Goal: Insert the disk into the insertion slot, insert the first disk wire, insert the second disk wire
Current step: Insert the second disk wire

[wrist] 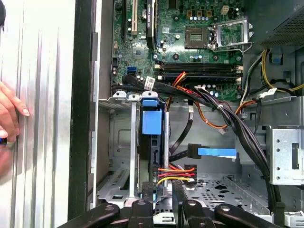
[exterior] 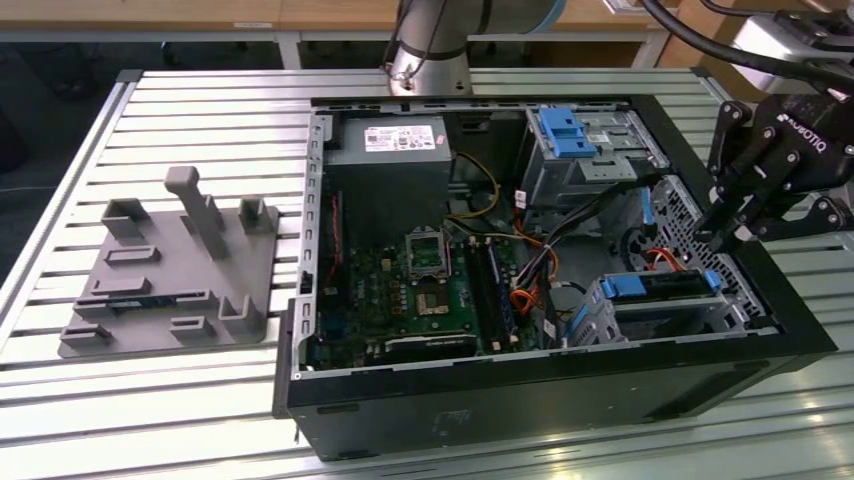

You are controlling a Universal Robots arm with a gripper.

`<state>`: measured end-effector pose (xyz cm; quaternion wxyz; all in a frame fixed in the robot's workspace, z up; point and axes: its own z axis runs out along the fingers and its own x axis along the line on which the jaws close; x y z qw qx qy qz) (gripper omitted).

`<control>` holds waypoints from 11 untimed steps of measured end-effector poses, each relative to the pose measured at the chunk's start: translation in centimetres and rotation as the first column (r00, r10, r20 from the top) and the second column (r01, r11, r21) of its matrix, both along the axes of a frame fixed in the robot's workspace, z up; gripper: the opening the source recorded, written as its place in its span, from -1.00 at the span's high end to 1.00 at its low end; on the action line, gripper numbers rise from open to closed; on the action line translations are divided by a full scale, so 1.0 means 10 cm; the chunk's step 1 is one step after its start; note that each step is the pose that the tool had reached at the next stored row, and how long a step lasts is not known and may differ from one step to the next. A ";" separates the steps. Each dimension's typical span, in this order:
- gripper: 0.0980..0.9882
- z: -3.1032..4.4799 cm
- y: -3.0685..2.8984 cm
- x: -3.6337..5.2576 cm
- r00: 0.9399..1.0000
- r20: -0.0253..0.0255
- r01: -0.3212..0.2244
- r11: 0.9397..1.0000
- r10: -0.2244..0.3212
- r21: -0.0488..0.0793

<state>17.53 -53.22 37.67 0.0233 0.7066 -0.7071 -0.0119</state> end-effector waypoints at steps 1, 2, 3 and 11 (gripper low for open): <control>0.54 0.000 0.000 0.000 1.000 0.000 0.000 1.000 0.000 0.000; 0.54 0.000 0.000 0.000 1.000 0.000 0.000 1.000 0.000 0.000; 0.54 0.000 0.001 0.000 1.000 0.000 0.000 1.000 0.000 0.000; 0.54 -0.002 0.350 0.000 1.000 0.001 0.000 1.000 0.000 -0.001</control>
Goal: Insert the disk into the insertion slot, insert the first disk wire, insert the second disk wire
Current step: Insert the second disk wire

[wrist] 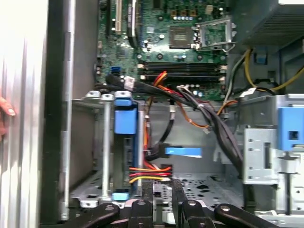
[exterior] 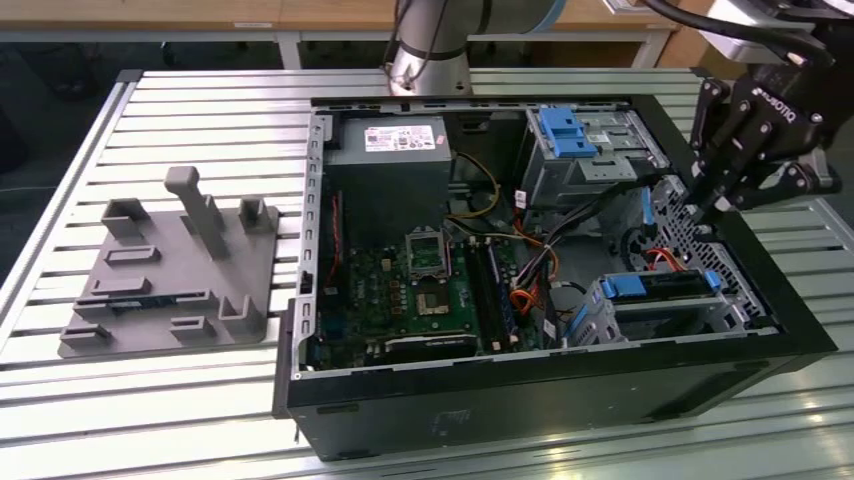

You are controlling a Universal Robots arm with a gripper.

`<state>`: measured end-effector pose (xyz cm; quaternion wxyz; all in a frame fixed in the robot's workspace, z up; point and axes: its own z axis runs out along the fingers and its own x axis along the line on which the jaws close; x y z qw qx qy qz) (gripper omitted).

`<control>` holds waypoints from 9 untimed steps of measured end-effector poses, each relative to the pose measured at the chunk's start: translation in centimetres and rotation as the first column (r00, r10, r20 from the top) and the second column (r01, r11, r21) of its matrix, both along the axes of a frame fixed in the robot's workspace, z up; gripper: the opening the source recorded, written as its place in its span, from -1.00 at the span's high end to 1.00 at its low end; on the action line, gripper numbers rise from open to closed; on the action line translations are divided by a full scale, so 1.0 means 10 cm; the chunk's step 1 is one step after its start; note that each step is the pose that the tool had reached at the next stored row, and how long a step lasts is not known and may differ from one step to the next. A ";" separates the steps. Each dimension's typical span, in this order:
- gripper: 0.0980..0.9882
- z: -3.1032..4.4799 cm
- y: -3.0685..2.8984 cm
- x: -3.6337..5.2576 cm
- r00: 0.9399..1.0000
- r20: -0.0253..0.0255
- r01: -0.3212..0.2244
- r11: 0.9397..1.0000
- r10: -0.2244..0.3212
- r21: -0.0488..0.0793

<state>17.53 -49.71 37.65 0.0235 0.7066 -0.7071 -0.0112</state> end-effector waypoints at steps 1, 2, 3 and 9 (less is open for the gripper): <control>0.54 -0.007 0.031 -0.001 1.000 0.000 0.000 1.000 0.000 -0.006; 0.54 -0.010 0.053 -0.003 1.000 0.000 0.000 1.000 0.000 -0.022; 0.54 -0.014 0.074 -0.007 1.000 0.000 0.000 0.999 0.000 -0.040; 0.54 -0.035 0.254 -0.027 1.000 0.000 0.000 0.992 0.000 -0.130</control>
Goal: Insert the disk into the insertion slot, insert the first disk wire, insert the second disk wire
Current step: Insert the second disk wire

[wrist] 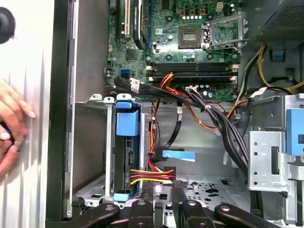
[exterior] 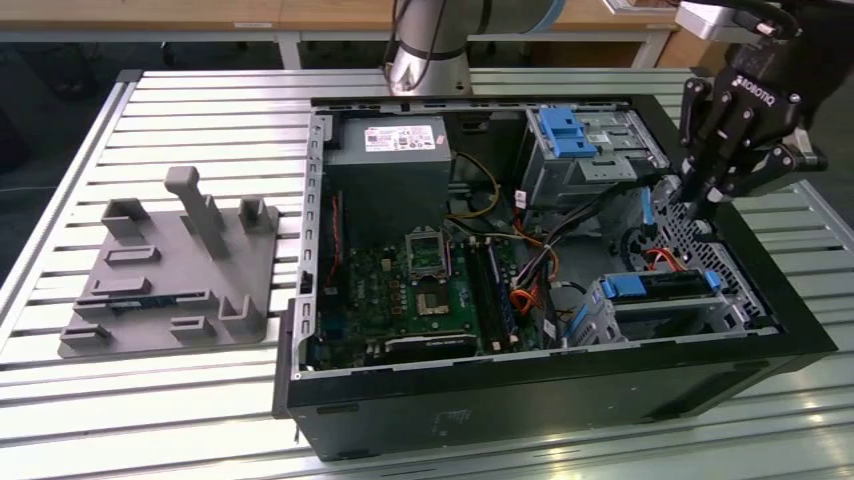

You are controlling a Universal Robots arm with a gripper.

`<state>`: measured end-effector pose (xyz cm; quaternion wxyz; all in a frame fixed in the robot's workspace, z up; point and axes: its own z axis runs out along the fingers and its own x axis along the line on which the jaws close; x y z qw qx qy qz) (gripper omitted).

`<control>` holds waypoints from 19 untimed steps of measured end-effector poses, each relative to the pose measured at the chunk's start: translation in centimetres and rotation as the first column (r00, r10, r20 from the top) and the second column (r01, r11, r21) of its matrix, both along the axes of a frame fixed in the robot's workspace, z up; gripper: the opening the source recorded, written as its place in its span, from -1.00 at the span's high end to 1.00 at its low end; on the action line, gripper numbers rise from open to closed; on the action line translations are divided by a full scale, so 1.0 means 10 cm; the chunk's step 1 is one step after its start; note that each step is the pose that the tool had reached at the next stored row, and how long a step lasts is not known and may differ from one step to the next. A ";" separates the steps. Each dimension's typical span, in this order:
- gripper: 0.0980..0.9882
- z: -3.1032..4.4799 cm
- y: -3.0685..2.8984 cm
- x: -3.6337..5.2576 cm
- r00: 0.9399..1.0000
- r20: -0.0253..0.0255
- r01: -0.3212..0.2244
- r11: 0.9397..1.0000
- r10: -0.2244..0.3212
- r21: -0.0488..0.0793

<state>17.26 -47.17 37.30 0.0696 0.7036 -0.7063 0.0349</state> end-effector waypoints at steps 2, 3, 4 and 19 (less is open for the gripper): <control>0.54 -0.009 0.070 -0.004 1.000 0.000 0.000 1.000 0.000 -0.026; 0.54 -0.015 0.105 -0.006 1.000 0.000 0.000 0.999 0.000 -0.038; 0.54 -0.019 0.140 -0.009 1.000 0.000 0.000 0.999 0.000 -0.051; 0.54 -0.180 0.424 -0.220 1.000 0.000 0.001 0.989 -0.001 -0.146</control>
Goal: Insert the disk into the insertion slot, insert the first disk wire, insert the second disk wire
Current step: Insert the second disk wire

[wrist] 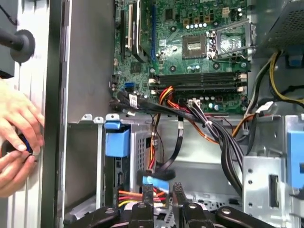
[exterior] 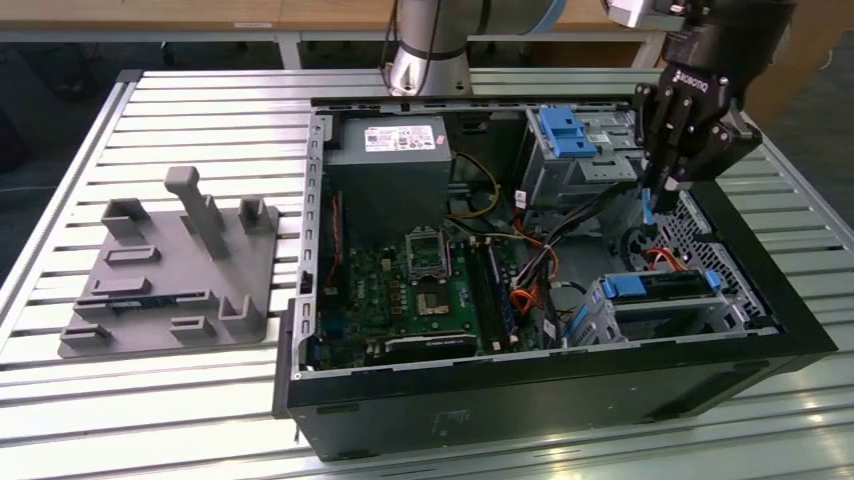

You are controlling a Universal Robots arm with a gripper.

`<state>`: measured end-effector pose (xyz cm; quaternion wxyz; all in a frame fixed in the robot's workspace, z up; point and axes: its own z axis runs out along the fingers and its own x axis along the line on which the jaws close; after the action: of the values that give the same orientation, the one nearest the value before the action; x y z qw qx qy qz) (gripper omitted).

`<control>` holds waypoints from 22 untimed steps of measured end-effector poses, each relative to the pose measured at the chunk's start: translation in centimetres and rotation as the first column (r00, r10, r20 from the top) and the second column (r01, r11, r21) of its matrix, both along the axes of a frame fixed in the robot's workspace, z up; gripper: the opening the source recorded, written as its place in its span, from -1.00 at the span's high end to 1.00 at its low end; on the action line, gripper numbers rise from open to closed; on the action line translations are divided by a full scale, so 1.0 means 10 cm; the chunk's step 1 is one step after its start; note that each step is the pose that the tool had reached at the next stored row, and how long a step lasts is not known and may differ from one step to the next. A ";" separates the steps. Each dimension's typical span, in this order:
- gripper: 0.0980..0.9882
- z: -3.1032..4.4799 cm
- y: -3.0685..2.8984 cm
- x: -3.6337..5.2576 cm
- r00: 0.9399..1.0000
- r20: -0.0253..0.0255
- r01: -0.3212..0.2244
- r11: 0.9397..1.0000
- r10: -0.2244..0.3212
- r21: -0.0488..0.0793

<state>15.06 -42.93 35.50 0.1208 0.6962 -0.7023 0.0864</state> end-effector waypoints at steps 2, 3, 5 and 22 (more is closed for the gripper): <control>0.54 -0.013 0.029 -0.037 1.000 0.000 0.000 1.000 0.000 -0.023; 0.54 -0.018 0.044 -0.053 1.000 0.000 0.000 0.999 0.000 -0.035; 0.54 -0.023 0.072 -0.079 1.000 0.000 0.000 0.998 0.000 -0.069; 0.54 -0.099 0.246 -0.195 1.000 0.022 0.003 0.975 0.002 -0.223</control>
<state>13.12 -40.48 34.51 0.1902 0.6770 -0.6898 0.1722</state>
